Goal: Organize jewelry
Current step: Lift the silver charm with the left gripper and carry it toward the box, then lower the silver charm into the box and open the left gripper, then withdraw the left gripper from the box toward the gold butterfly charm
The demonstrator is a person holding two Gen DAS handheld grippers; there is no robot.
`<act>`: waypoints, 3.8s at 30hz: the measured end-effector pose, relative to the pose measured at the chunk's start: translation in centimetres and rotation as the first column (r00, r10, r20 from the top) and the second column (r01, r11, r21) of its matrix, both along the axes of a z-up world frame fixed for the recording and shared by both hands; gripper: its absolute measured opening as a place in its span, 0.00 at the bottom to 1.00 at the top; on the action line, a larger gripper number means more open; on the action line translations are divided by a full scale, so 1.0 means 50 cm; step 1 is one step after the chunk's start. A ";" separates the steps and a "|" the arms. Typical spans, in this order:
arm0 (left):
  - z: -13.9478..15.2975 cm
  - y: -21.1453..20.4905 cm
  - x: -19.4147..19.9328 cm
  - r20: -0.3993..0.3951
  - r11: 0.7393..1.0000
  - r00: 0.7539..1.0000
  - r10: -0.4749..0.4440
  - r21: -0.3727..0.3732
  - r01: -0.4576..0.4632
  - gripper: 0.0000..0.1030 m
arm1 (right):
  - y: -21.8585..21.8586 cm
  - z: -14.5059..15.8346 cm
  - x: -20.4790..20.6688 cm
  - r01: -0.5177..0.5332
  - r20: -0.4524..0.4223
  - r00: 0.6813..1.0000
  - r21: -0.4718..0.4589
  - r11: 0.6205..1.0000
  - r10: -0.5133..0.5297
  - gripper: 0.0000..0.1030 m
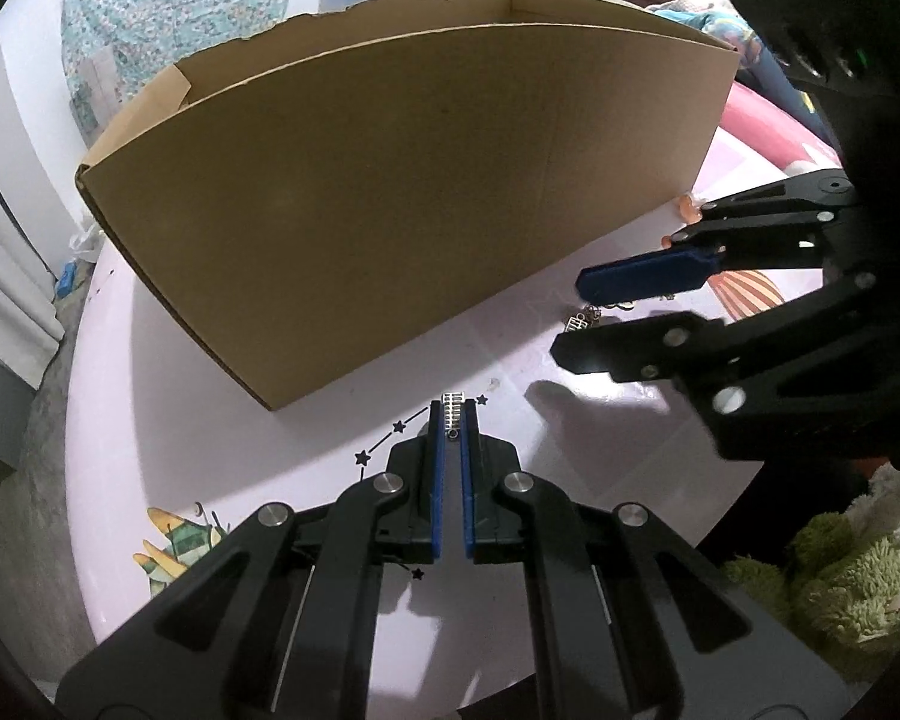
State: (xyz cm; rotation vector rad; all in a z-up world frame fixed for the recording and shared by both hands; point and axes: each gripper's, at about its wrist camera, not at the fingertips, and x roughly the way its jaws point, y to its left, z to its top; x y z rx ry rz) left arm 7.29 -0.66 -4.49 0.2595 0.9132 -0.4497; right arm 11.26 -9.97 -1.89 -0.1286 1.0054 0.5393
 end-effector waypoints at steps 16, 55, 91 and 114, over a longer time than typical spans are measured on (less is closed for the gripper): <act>0.000 0.008 -0.002 0.000 1.000 1.000 -0.003 -0.014 0.003 0.04 | 0.031 -0.001 -0.018 -0.034 0.039 0.998 -0.126 0.991 0.039 0.19; 0.059 0.013 -0.035 0.065 1.000 0.998 -0.009 -0.023 0.011 0.04 | -0.085 0.138 -0.110 0.041 0.174 0.984 0.029 0.999 -0.046 0.16; 0.176 -0.030 0.221 0.024 0.972 0.995 0.100 -0.214 -0.092 0.16 | -0.206 0.199 0.183 0.172 0.024 0.983 0.248 0.953 -0.183 0.27; 0.277 0.045 0.046 0.180 0.979 0.972 0.149 -0.164 -0.120 0.81 | -0.304 0.290 -0.006 0.222 0.161 0.944 0.338 0.915 -0.288 0.51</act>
